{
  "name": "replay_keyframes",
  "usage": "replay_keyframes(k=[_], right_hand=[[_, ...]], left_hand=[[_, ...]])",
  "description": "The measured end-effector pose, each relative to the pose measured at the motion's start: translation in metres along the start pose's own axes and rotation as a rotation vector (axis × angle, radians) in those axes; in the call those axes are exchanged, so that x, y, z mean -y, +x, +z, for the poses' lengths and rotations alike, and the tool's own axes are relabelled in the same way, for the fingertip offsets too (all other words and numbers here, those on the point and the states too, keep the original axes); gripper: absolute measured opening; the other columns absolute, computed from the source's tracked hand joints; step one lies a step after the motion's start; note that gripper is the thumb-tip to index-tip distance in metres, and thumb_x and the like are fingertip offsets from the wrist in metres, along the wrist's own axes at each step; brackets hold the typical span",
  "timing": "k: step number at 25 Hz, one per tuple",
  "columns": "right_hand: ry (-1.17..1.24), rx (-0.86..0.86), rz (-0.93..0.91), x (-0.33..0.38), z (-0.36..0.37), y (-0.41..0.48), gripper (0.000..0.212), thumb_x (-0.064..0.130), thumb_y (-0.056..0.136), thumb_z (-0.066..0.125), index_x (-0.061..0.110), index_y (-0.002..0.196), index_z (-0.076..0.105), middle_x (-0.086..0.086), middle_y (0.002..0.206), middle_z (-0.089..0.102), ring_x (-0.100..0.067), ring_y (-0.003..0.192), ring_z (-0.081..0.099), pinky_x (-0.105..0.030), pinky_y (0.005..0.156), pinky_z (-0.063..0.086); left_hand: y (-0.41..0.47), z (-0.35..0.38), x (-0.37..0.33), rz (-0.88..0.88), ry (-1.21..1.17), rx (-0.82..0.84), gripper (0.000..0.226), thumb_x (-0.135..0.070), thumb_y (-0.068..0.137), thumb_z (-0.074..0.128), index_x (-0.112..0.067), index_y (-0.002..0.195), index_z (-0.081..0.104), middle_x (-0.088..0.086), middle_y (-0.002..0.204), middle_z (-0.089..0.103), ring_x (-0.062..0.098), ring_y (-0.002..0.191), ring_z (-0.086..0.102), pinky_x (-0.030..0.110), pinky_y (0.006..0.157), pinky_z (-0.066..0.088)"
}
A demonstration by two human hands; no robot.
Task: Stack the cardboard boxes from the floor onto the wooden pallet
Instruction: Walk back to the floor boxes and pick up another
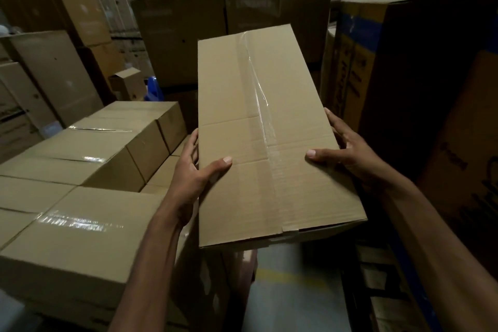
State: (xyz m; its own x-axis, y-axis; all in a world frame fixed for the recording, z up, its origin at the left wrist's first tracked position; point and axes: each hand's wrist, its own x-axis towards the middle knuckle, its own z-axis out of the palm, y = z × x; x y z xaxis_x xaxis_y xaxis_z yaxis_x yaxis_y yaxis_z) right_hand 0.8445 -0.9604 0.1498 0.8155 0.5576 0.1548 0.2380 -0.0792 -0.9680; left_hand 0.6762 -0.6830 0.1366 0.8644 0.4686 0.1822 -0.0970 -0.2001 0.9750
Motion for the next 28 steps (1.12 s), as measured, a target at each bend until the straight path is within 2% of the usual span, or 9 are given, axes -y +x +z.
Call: replay_keyframes(k=[5,8,11,15,17,21,23,25,28], right_hand=[[-0.016,0.092,0.006,-0.001,0.000,0.128,0.100,0.008,0.082,0.080,0.042,0.159,0.025,0.033,0.122,0.050,0.024,0.095,0.056,-0.007,0.069,0.051],[-0.048,0.220,0.002,-0.011,0.005,0.211,0.106,0.019,0.075,0.088,0.042,0.159,0.027,0.031,0.126,0.050,0.018,0.101,0.058,-0.010,0.075,0.050],[-0.056,0.341,-0.006,-0.030,0.015,0.298,0.100,0.007,0.079,0.083,0.035,0.159,0.029,0.026,0.124,0.052,0.022,0.092,0.061,-0.004,0.069,0.050],[-0.062,0.544,0.012,-0.054,0.037,0.399,0.111,0.019,0.069,0.089,0.036,0.160,0.029,0.024,0.131,0.051,0.016,0.098,0.060,-0.009,0.075,0.049],[-0.075,0.656,0.035,-0.063,0.052,0.443,0.113,0.027,0.067,0.088,0.039,0.161,0.027,0.020,0.136,0.049,0.007,0.106,0.059,-0.016,0.082,0.048],[-0.112,0.854,0.061,-0.081,0.096,0.497,0.119,0.037,0.061,0.093,0.042,0.160,0.027,0.007,0.158,0.036,-0.003,0.114,0.052,-0.025,0.089,0.044],[-0.131,0.916,0.075,-0.089,0.123,0.509,0.115,0.033,0.066,0.090,0.040,0.161,0.024,0.004,0.160,0.032,0.001,0.108,0.050,-0.021,0.082,0.041],[-0.126,0.953,0.075,-0.098,0.149,0.517,0.108,0.026,0.075,0.085,0.036,0.162,0.022,0.003,0.160,0.031,0.006,0.101,0.046,-0.015,0.077,0.039],[-0.129,1.013,0.093,-0.108,0.190,0.524,0.095,0.015,0.088,0.077,0.033,0.163,0.022,0.012,0.143,0.035,0.011,0.094,0.046,-0.004,0.065,0.042]], left_hand=[[0.098,-0.018,0.010,-0.036,0.027,-0.060,0.122,-0.055,0.057,0.090,-0.045,0.158,0.023,-0.008,0.151,0.048,0.017,0.132,0.055,0.051,0.106,0.051],[0.147,-0.021,0.024,-0.072,0.023,-0.170,0.117,-0.044,0.065,0.093,-0.041,0.158,0.024,-0.005,0.154,0.045,0.018,0.131,0.054,0.041,0.099,0.054],[0.193,-0.021,0.046,-0.111,0.027,-0.316,0.117,-0.041,0.064,0.094,-0.035,0.159,0.027,-0.003,0.154,0.046,0.019,0.132,0.054,0.037,0.096,0.054],[0.235,-0.019,0.076,-0.192,0.010,-0.511,0.114,-0.041,0.064,0.095,-0.033,0.158,0.030,-0.003,0.148,0.056,0.017,0.126,0.061,0.046,0.105,0.053],[0.248,-0.017,0.086,-0.227,-0.014,-0.592,0.109,-0.032,0.068,0.095,-0.029,0.158,0.032,-0.001,0.145,0.060,0.016,0.123,0.065,0.045,0.105,0.053],[0.254,-0.023,0.100,-0.294,-0.026,-0.734,0.120,-0.042,0.057,0.099,-0.027,0.157,0.035,0.001,0.141,0.063,0.016,0.121,0.067,0.043,0.103,0.055],[0.251,-0.031,0.103,-0.324,0.005,-0.824,0.108,-0.037,0.066,0.094,-0.025,0.157,0.036,0.001,0.142,0.062,0.016,0.122,0.065,0.037,0.098,0.057],[0.247,-0.037,0.105,-0.336,0.011,-0.879,0.094,-0.028,0.076,0.089,-0.024,0.155,0.038,0.000,0.136,0.064,0.012,0.116,0.066,0.022,0.082,0.058],[0.239,-0.052,0.116,-0.369,0.027,-0.959,0.080,-0.018,0.082,0.085,-0.020,0.151,0.044,0.003,0.130,0.067,0.005,0.105,0.068,0.012,0.069,0.057]])
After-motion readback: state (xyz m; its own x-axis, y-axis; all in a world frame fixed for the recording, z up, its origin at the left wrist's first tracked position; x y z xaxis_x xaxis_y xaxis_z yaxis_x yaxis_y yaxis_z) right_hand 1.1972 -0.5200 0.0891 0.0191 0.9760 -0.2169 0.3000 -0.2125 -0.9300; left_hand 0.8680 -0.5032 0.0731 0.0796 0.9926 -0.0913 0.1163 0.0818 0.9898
